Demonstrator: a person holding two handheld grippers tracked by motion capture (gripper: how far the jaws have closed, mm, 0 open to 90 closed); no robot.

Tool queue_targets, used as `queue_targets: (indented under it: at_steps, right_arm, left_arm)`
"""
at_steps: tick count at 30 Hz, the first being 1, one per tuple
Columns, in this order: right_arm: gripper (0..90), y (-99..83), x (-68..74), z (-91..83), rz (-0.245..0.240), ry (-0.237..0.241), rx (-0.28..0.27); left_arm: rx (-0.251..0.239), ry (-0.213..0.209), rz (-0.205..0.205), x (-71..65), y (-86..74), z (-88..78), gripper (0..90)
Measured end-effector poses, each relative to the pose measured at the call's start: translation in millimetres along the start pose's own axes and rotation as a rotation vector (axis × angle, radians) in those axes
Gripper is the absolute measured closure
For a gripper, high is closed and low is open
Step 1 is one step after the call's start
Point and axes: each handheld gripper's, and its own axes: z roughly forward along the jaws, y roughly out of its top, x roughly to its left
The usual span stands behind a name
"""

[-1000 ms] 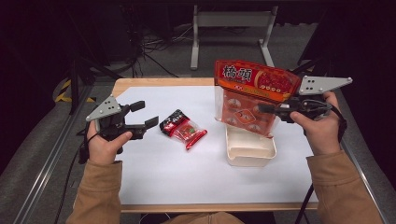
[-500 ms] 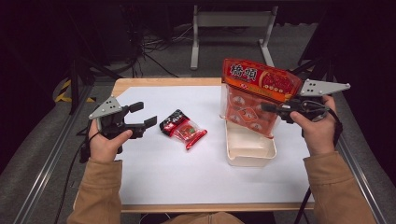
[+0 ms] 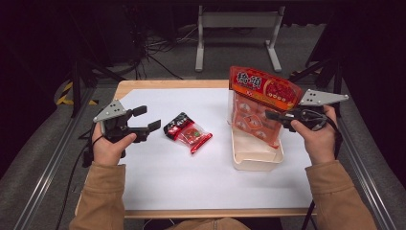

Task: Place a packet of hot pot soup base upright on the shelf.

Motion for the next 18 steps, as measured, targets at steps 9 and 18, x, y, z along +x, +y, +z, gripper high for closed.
queue_targets:
  at_steps: [9,18]
  right_arm:
    - [70.4,-6.5,0.1,6.3,0.0,-0.031,0.033]
    - [70.3,-17.2,0.7,13.8,0.004,-0.052,0.06]
  left_arm:
    - [0.008,-0.001,-0.007,2.0,-2.4,1.2,21.6]
    - [0.014,-0.006,-0.011,3.0,-4.7,4.4,21.6]
